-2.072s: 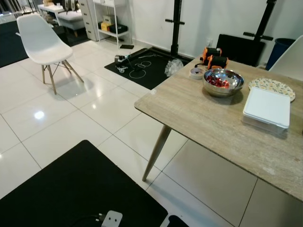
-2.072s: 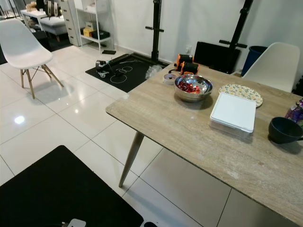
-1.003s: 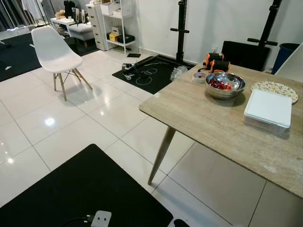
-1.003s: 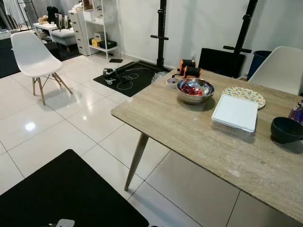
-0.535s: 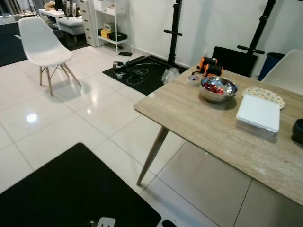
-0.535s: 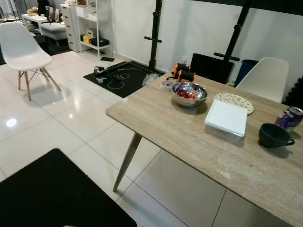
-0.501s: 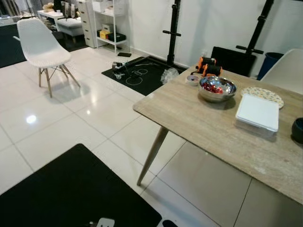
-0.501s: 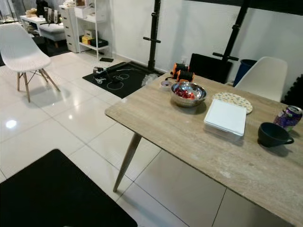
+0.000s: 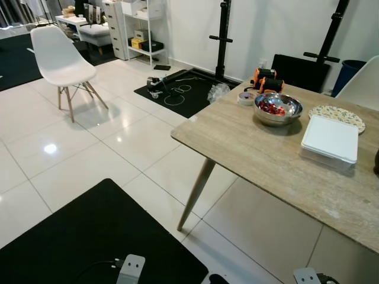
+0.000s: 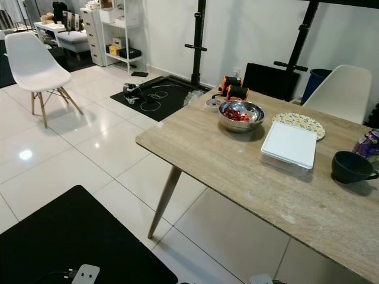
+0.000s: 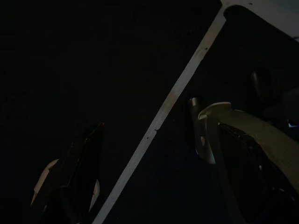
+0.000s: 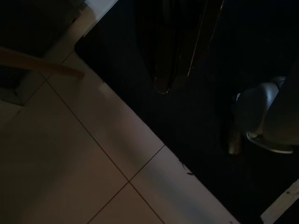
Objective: Restocking fridge
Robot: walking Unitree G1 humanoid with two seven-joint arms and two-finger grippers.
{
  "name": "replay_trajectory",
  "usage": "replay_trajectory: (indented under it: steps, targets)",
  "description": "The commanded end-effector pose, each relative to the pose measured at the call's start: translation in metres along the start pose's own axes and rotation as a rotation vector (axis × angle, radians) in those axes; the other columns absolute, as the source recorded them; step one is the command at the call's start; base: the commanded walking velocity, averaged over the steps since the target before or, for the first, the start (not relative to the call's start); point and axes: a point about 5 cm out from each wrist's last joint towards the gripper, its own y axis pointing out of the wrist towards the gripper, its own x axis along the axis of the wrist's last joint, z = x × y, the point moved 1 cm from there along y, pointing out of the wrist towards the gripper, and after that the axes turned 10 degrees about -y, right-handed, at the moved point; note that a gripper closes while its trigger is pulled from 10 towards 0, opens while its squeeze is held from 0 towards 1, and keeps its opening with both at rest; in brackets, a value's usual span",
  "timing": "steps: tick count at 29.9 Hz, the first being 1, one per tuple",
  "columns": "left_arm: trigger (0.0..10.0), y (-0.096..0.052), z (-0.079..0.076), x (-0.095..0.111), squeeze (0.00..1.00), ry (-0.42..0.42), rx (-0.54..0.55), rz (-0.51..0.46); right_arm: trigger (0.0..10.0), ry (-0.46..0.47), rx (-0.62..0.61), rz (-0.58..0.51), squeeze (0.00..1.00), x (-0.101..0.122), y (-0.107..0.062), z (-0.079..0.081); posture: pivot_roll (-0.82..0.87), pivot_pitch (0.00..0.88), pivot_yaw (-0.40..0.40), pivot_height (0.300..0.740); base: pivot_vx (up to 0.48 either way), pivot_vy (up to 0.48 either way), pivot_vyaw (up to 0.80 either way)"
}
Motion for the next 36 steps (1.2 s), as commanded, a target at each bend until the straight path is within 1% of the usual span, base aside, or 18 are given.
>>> replay_trajectory:
  steps: [1, 3, 8, 10, 11, 12, 13, 14, 15, 17, 19, 24, 28, 33, 34, 36]
  targets:
    - [10.0, 0.001, -0.006, -0.004, 0.0, -0.007, -0.004, 0.012, 10.0, -0.025, 0.002, -0.034, 0.0, 0.011, 0.001, -0.001, -0.07, 0.0, -0.076, 0.74, 0.0, 0.0, 0.0]
    - [10.0, 0.002, -0.013, -0.003, 0.0, -0.046, -0.005, 0.001, 10.0, -0.093, 0.005, -0.06, 0.0, 0.02, 0.002, -0.006, -0.07, 0.0, -0.093, 0.74, 0.0, 0.0, 0.0]
    - [10.0, 0.002, -0.014, -0.007, 0.0, -0.057, -0.007, 0.002, 10.0, -0.122, -0.001, -0.062, 0.0, 0.024, 0.002, -0.012, -0.07, 0.0, -0.112, 0.74, 0.0, 0.0, 0.0]
    - [10.0, -0.001, -0.006, -0.015, 0.0, -0.047, 0.01, 0.017, 10.0, -0.125, -0.012, -0.072, 0.0, 0.029, 0.002, -0.016, -0.07, 0.001, -0.114, 0.74, 0.0, 0.0, 0.0]
    - [10.0, -0.001, -0.006, -0.015, 0.0, -0.047, 0.01, 0.017, 10.0, -0.125, -0.012, -0.072, 0.0, 0.029, 0.002, -0.016, -0.07, 0.001, -0.114, 0.74, 0.0, 0.0, 0.0]
    - [10.0, -0.003, 0.001, -0.018, 0.0, -0.04, 0.025, 0.021, 10.0, -0.121, -0.014, -0.077, 0.0, 0.031, 0.002, -0.016, -0.08, 0.02, -0.105, 0.74, 0.0, 0.0, 0.0]
    - [10.0, -0.003, 0.001, -0.018, 0.0, -0.04, 0.025, 0.021, 10.0, -0.121, -0.014, -0.077, 0.0, 0.031, 0.002, -0.016, -0.08, 0.02, -0.105, 0.74, 0.0, 0.0, 0.0]
    - [10.0, -0.004, 0.008, -0.019, 0.0, -0.036, 0.039, 0.024, 10.0, -0.117, -0.012, -0.077, 0.0, 0.03, 0.002, -0.014, -0.08, 0.03, -0.104, 0.74, 0.0, 0.0, 0.0]
    - [10.0, -0.004, 0.008, -0.019, 0.0, -0.036, 0.039, 0.024, 10.0, -0.117, -0.012, -0.077, 0.0, 0.03, 0.002, -0.014, -0.08, 0.03, -0.104, 0.74, 0.0, 0.0, 0.0]
    - [10.0, -0.007, 0.019, -0.018, 0.0, -0.028, 0.06, 0.02, 10.0, -0.112, -0.005, -0.065, 0.0, 0.023, 0.002, -0.01, -0.08, 0.037, -0.102, 0.74, 0.0, 0.0, 0.0]
    - [10.0, -0.007, 0.023, -0.017, 0.0, -0.03, 0.069, 0.016, 10.0, -0.111, 0.0, -0.053, 0.0, 0.017, 0.001, -0.008, -0.09, 0.038, -0.1, 0.74, 0.0, 0.0, 0.0]
    - [10.0, -0.007, 0.024, -0.015, 0.0, -0.03, 0.073, 0.012, 10.0, -0.107, 0.003, -0.026, 0.0, 0.006, 0.0, -0.007, -0.09, 0.039, -0.096, 0.74, 0.0, 0.0, 0.0]
    - [10.0, -0.007, 0.024, -0.013, 0.0, -0.045, 0.071, -0.001, 10.0, -0.082, -0.001, -0.006, 0.0, -0.002, -0.001, -0.006, -0.09, 0.035, -0.079, 0.74, 0.0, 0.0, 0.0]
    - [10.0, -0.008, 0.025, -0.016, 0.0, -0.044, 0.072, 0.005, 10.0, -0.068, -0.003, -0.006, 0.0, -0.002, -0.001, -0.005, -0.09, 0.036, -0.073, 0.74, 0.0, 0.0, 0.0]
    - [10.0, -0.009, 0.027, -0.021, 0.0, -0.036, 0.073, 0.021, 10.0, -0.061, -0.003, -0.007, 0.0, -0.002, -0.001, -0.004, -0.1, 0.035, -0.066, 0.74, 0.0, 0.0, 0.0]
    - [10.0, -0.009, 0.027, -0.023, 0.0, -0.032, 0.073, 0.027, 10.0, -0.058, -0.002, -0.008, 0.0, -0.001, 0.0, -0.003, -0.1, 0.036, -0.063, 0.74, 0.0, 0.0, 0.0]
